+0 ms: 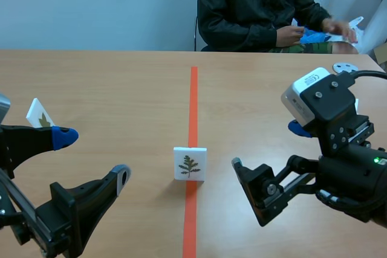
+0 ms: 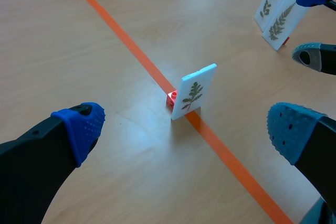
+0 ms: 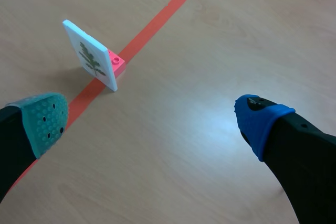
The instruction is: Sort the leaf by its shape. The table is split by an orange tape line. A compound leaf with several leaflets goes to the left side, a simple leaf with one blade goes to the right side. Return to the home posture when a red brick is placed on the table.
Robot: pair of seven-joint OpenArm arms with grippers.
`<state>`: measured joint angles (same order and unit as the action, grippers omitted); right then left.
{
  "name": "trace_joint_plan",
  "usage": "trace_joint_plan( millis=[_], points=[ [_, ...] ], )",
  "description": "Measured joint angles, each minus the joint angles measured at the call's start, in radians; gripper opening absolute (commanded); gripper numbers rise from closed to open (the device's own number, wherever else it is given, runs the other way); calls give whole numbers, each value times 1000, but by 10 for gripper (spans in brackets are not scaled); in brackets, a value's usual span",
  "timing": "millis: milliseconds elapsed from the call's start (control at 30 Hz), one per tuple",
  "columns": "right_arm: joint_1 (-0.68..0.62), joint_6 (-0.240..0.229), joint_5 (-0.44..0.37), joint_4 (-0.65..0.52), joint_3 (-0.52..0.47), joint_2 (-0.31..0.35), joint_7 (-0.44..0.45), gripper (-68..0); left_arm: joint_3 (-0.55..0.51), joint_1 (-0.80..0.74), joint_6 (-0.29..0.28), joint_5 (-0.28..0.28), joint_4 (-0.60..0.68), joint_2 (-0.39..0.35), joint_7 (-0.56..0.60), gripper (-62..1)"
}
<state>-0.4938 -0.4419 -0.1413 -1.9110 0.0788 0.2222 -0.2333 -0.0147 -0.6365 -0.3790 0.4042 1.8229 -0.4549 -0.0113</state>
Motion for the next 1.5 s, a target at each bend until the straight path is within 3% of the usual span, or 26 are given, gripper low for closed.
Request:
trace_joint_plan(
  millis=[167,333,467,633,1067,1267,1500],
  points=[
    [15,-2,2,78,0,3,8,4,0,0,0,0,0,0,0,14],
    [82,-69,3,219,1,5,78,4,0,0,0,0,0,0,0,14],
    [166,-76,17,299,19,5,102,4,0,0,0,0,0,0,0,14],
    [278,-92,23,421,78,5,142,4,0,0,0,0,0,0,0,14],
    [408,-105,169,631,265,5,290,1,0,0,0,0,0,0,0,14],
    [465,-98,207,674,311,5,341,-69,0,0,0,0,0,0,0,14],
    [504,-63,232,684,356,5,349,-228,0,0,0,0,0,0,0,14]
  ],
)
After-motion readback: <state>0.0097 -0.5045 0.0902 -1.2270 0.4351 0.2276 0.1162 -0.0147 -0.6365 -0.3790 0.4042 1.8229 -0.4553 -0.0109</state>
